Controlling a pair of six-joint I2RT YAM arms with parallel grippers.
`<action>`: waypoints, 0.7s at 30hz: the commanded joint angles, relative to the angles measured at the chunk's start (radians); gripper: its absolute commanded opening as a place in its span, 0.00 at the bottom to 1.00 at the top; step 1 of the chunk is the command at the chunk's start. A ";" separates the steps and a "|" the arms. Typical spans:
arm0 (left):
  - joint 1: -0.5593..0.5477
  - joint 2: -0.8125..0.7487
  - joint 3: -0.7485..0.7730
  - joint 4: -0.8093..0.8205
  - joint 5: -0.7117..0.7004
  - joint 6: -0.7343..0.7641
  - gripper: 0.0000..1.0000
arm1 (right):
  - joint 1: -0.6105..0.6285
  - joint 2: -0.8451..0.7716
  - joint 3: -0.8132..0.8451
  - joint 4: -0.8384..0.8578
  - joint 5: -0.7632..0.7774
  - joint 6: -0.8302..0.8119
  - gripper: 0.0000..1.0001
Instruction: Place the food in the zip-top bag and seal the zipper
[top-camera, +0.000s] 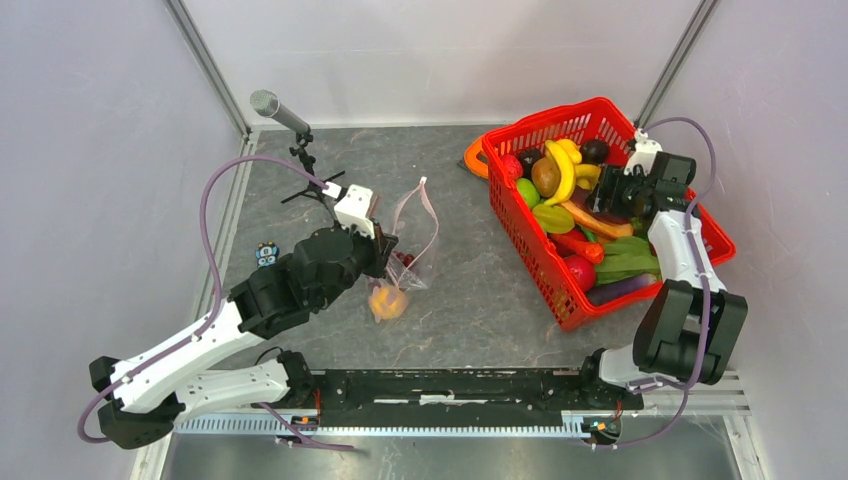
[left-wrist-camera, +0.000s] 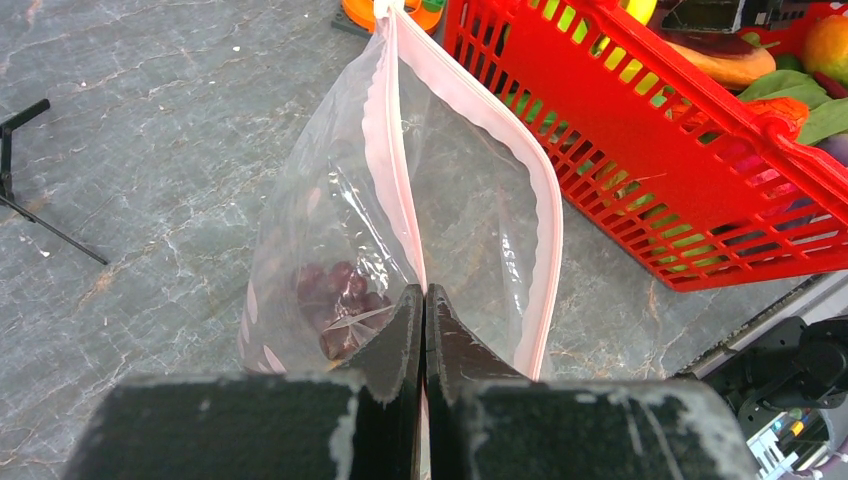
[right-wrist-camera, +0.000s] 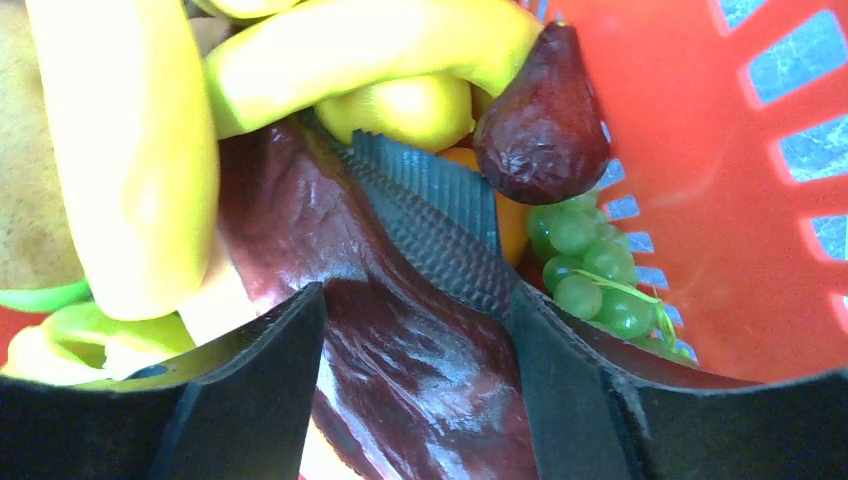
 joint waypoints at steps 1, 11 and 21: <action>0.003 0.004 -0.005 0.050 0.010 0.039 0.02 | 0.017 -0.060 -0.011 -0.036 -0.158 -0.014 0.66; 0.003 -0.016 -0.007 0.040 0.018 0.043 0.02 | 0.017 -0.198 -0.094 0.006 -0.265 0.031 0.33; 0.002 -0.015 -0.017 0.037 0.045 0.042 0.02 | 0.016 -0.202 -0.137 -0.023 -0.260 0.028 0.52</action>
